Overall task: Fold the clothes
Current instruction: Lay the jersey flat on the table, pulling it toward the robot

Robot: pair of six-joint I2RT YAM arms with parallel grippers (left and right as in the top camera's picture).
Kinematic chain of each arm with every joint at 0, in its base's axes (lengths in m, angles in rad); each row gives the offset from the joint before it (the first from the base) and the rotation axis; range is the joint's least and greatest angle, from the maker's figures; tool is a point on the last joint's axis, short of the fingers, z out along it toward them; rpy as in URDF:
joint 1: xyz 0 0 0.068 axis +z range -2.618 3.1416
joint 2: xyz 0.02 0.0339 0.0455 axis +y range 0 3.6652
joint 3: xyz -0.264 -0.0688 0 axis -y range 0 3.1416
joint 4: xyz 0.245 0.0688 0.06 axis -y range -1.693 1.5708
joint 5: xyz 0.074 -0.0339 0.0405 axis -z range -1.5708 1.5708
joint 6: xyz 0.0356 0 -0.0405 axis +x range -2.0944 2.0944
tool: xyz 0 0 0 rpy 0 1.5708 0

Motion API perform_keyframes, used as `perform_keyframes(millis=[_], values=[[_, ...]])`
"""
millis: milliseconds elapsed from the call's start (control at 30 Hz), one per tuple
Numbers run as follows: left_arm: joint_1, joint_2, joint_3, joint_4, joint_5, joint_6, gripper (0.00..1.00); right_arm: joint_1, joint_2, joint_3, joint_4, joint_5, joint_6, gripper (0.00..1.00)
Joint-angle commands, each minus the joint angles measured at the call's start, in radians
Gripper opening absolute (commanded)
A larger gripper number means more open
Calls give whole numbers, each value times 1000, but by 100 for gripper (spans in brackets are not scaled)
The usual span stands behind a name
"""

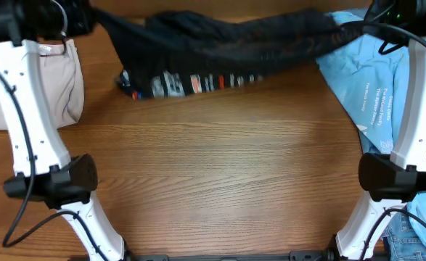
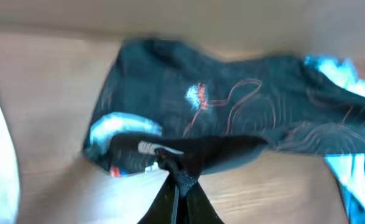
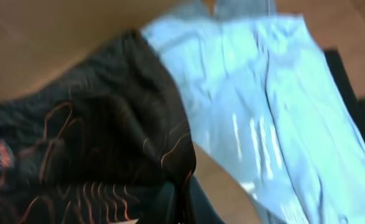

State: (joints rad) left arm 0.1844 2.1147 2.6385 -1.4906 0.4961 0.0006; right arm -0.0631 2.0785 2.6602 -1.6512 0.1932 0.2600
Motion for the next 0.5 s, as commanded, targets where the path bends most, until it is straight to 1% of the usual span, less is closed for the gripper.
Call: perform_keyframes(millis=[0, 100, 167, 233, 333, 467], values=[[2, 2, -53, -55, 8, 93, 4, -3, 5, -48, -23, 14, -5, 4], [1, 3, -108, -117, 103, 149, 4, -4, 5, -123, -43, -31, -7, 4], [-3, 3, -129, -169, 126, 193, 4, -4, 3, -180, -43, -47, -6, 4], [-10, 3, -150, -199, 123, 209, 4, -4, 3, -240, -43, -64, -6, 4], [-19, -3, -195, -199, 120, 204, 4, -5, 3, -338, -43, -63, -6, 4], [-46, -16, -267, -199, 10, 150, 4, -17, -5, -455, -43, -63, 2, 4]])
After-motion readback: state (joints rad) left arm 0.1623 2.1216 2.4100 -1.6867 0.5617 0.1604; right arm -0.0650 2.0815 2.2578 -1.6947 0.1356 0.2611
